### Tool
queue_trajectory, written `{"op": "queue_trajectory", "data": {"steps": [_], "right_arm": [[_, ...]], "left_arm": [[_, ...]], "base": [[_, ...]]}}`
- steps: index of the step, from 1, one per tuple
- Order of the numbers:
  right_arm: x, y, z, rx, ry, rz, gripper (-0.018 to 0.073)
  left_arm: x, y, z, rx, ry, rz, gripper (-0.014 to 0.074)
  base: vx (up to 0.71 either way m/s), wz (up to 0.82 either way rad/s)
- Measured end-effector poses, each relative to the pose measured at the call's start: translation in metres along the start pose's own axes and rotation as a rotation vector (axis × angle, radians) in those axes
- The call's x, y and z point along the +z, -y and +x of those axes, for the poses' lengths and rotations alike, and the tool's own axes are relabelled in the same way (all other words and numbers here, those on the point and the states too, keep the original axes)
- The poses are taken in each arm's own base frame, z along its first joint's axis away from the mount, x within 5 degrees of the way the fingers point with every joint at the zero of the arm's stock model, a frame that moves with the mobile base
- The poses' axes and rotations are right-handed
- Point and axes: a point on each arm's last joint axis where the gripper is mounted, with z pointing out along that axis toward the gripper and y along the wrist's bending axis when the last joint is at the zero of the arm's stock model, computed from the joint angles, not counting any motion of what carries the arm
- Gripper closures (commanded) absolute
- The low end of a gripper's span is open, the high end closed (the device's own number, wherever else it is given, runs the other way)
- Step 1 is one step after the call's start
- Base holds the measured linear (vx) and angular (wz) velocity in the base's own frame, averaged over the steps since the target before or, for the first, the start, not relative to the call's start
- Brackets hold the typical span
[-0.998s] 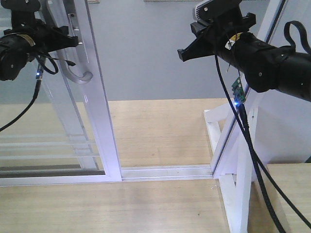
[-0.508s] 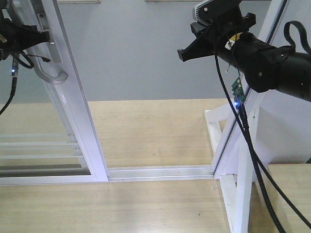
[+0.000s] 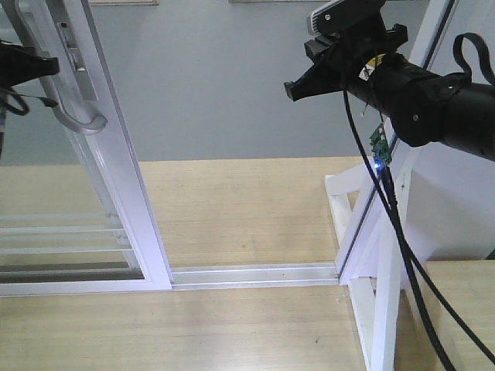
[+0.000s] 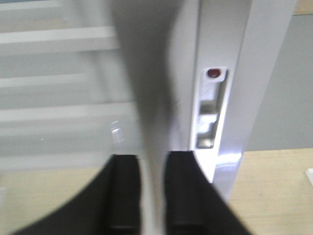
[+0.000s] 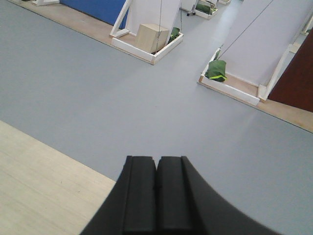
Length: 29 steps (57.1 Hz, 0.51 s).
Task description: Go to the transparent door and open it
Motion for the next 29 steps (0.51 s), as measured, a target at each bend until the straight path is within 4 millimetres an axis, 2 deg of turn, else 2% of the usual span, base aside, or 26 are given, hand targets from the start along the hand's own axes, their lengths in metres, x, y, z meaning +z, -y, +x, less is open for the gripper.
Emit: {"op": "queue_trajectory", "data": {"steps": [7, 16, 21, 29], "right_arm": [[0.000, 0.000, 0.000, 0.000, -0.005, -0.001, 0.0568], [-0.005, 0.000, -0.001, 0.000, -0.044, -0.015, 0.0567], [-0.017, 0.002, -0.008, 0.001, -0.068, -0.025, 0.0565], [-0.048, 0.008, -0.033, 0.009, -0.055, -0.028, 0.0565]], "left_arm": [[-0.044, -0.013, -0.003, -0.008, 0.049, -0.039, 0.0603], [-0.095, -0.010, 0.009, 0.021, 0.078, -0.045, 0.0603], [-0.118, -0.009, 0.017, 0.029, 0.101, -0.047, 0.0603], [-0.150, -0.006, 0.027, 0.030, 0.123, -0.052, 0.0603]], "base": [[0.00, 0.02], [0.00, 0.00], [0.00, 0.00], [0.00, 0.00]]}}
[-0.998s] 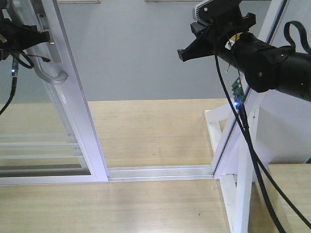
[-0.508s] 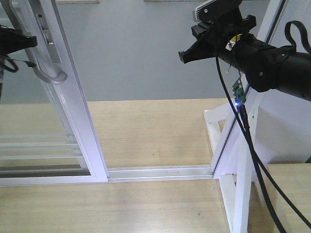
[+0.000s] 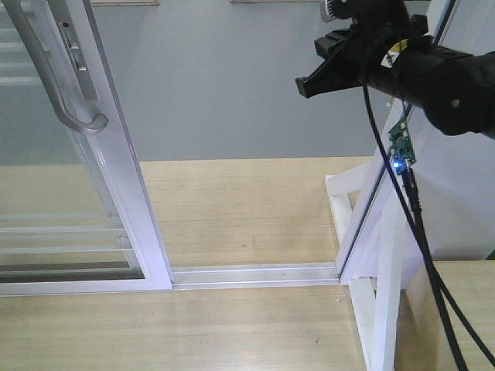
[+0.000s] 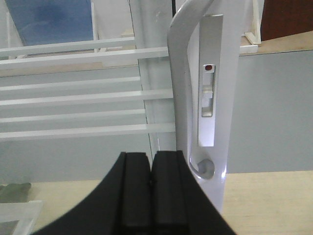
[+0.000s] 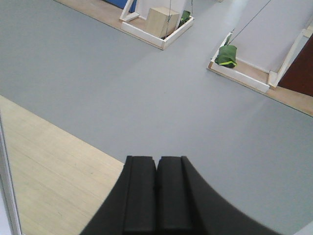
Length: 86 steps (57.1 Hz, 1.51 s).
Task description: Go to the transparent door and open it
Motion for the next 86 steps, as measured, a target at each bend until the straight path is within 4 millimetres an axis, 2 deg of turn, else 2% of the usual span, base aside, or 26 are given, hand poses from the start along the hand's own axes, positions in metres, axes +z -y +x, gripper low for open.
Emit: {"op": "queue_trajectory", "data": {"steps": [7, 14, 30, 36, 44, 53, 63, 86], "right_arm": [[-0.034, 0.003, -0.015, 0.010, 0.024, 0.002, 0.0564], [-0.070, 0.001, -0.004, 0.021, 0.043, 0.006, 0.0564], [-0.182, -0.013, 0.050, 0.062, 0.156, 0.028, 0.0564], [-0.221, -0.020, 0.073, 0.109, 0.213, 0.028, 0.0564], [-0.252, -0.031, 0.112, 0.157, 0.222, 0.012, 0.0564], [-0.266, -0.035, 0.136, 0.169, 0.222, 0.028, 0.0564], [-0.265, -0.032, 0.138, 0.167, 0.204, 0.067, 0.0564], [-0.262, -0.034, 0.145, 0.221, 0.116, 0.051, 0.0564]], "left_arm": [[-0.023, 0.004, 0.005, 0.005, -0.013, 0.013, 0.0603], [-0.045, 0.009, 0.004, 0.013, -0.034, 0.036, 0.0603], [-0.087, 0.016, 0.004, -0.070, 0.003, 0.111, 0.0603], [-0.100, 0.020, 0.021, -0.088, 0.008, 0.148, 0.0603], [-0.119, 0.024, 0.045, -0.119, 0.024, 0.197, 0.0603], [-0.138, 0.027, 0.069, -0.086, 0.057, 0.246, 0.0603], [-0.147, 0.029, 0.086, -0.023, 0.058, 0.280, 0.0603], [-0.147, 0.032, 0.096, -0.099, -0.024, 0.307, 0.0603]], "base": [[0.00, 0.00], [0.00, 0.00], [0.00, 0.00], [0.00, 0.00], [0.00, 0.00], [0.00, 0.00], [0.00, 0.00], [0.00, 0.00]]}}
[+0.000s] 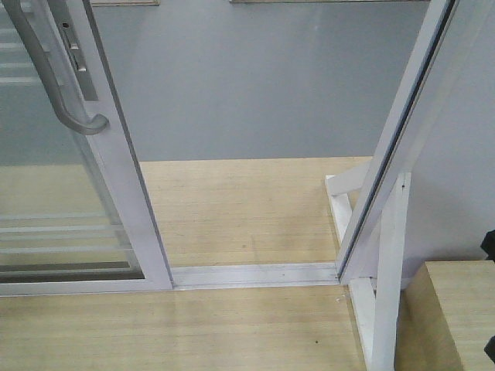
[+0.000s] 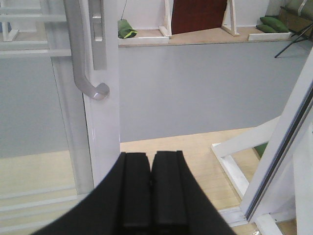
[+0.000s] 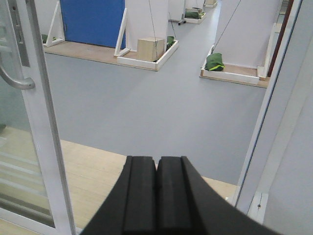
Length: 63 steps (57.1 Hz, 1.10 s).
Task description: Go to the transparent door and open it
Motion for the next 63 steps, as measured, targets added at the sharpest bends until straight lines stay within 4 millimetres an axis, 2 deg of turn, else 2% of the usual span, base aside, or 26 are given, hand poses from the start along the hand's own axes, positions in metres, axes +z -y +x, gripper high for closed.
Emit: {"op": "queue_trajectory", "data": {"steps": [30, 38, 43, 54, 63], "right_arm": [[0.000, 0.000, 0.001, 0.002, -0.015, 0.001, 0.0564], [0.000, 0.000, 0.001, 0.002, -0.016, 0.001, 0.0564], [0.000, 0.000, 0.001, 0.002, -0.016, 0.001, 0.0564], [0.000, 0.000, 0.002, 0.003, -0.017, 0.000, 0.0564], [0.000, 0.000, 0.002, 0.003, -0.018, 0.000, 0.0564]], "left_arm": [[0.000, 0.000, 0.001, -0.005, -0.009, 0.002, 0.0603], [-0.006, 0.000, 0.002, 0.070, 0.035, -0.013, 0.0603], [-0.006, -0.003, 0.012, 0.130, 0.088, -0.042, 0.0603], [0.015, -0.014, 0.061, 0.157, 0.153, -0.101, 0.0603], [0.017, -0.015, 0.064, 0.179, 0.182, -0.119, 0.0603]], "base": [[0.00, 0.00], [0.00, 0.00], [0.00, 0.00], [0.00, 0.00], [0.00, 0.00]]}}
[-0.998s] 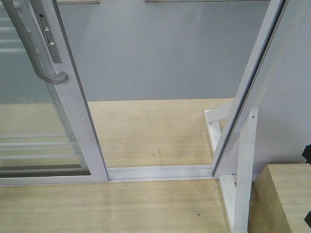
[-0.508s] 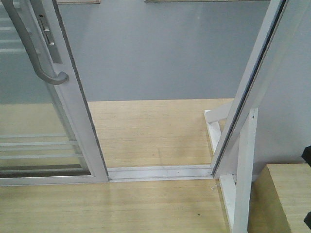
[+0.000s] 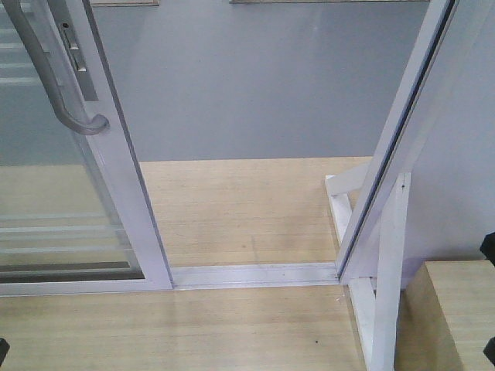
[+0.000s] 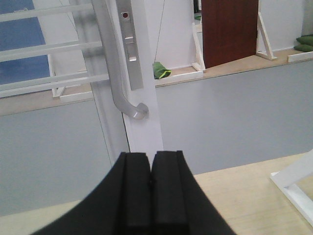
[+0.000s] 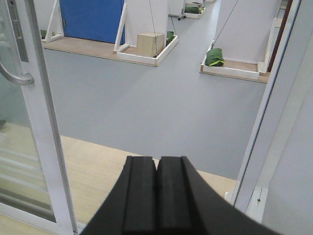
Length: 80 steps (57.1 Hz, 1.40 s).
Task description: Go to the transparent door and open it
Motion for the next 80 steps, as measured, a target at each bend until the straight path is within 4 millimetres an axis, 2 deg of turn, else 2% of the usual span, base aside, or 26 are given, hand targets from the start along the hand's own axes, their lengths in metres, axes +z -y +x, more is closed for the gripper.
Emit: {"op": "queue_trajectory", "data": {"steps": [59, 64, 75, 80], "right_arm": [[0.001, 0.000, 0.001, 0.002, -0.001, -0.002, 0.0564], [0.007, -0.001, 0.014, -0.003, 0.000, -0.005, 0.0564], [0.027, -0.005, 0.072, -0.006, -0.025, -0.022, 0.0564], [0.026, -0.005, 0.078, -0.002, -0.001, -0.024, 0.0564]], "left_arm": [[0.000, 0.001, 0.003, 0.013, -0.027, 0.007, 0.0603], [0.000, 0.001, 0.003, 0.013, -0.027, 0.007, 0.0603], [0.000, 0.001, 0.003, 0.013, -0.027, 0.007, 0.0603], [0.000, 0.001, 0.003, 0.013, -0.028, 0.007, 0.0603]], "base": [[0.00, 0.00], [0.00, 0.00], [0.00, 0.00], [0.00, 0.00]]}}
